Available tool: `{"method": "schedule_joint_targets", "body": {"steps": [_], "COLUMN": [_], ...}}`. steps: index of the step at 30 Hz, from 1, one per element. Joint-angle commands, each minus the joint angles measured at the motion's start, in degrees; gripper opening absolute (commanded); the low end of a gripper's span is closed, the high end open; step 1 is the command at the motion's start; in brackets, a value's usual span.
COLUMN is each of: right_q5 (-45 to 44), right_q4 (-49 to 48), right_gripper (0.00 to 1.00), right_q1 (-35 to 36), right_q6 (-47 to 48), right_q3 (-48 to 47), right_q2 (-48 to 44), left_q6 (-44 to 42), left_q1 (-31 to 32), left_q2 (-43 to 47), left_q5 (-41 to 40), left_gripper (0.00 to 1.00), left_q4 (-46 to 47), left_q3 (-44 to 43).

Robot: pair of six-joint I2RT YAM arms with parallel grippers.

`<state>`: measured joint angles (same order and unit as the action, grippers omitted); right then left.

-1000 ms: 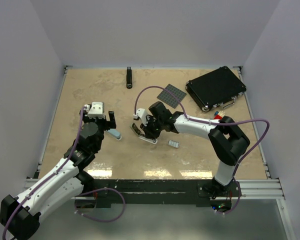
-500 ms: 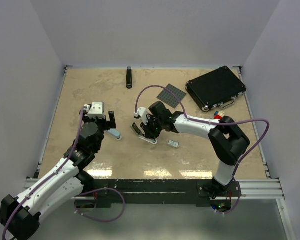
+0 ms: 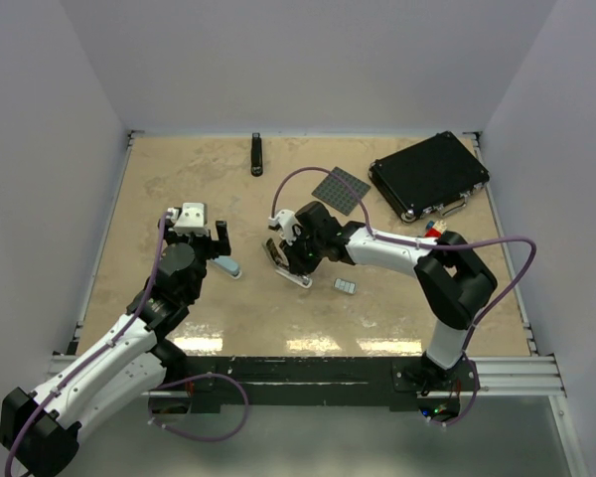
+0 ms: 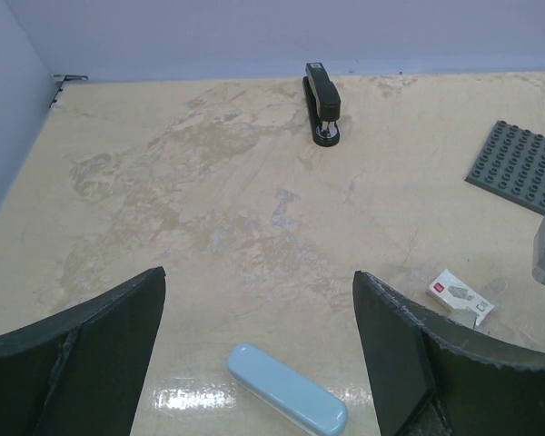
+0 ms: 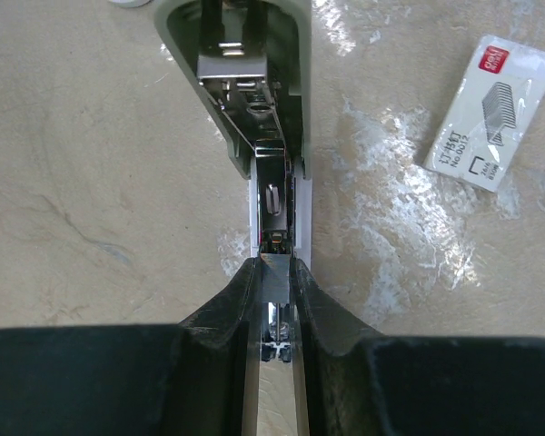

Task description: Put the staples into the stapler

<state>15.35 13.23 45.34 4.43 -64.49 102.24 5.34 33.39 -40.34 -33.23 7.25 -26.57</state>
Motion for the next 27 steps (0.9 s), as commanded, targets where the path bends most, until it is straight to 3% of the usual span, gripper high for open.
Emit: {"method": "schedule_joint_targets", "body": {"steps": [1,15,27], "right_q5": [-3.92,-4.20,-0.94], "right_q4": [-0.93,-3.21,-1.11], "right_gripper": [0.09,0.09,0.09], "right_q1": [0.01,0.27,0.45], "right_q6": [-5.55,-9.96,-2.41], "right_q3": [-1.96,0.15,-0.20], "right_q2": [-3.89,-5.47,-1.95], "left_q6": [0.63,0.63,0.63], "left_q1": [-0.51,-0.51,-0.43], "left_q2": [0.61,0.70,0.70], "left_q5": [0.36,0.54,0.80], "left_gripper": [0.88,0.88,0.88], "left_q4": [2.60,2.69,2.42], "left_q3": [-0.24,-0.24,-0.24]}}
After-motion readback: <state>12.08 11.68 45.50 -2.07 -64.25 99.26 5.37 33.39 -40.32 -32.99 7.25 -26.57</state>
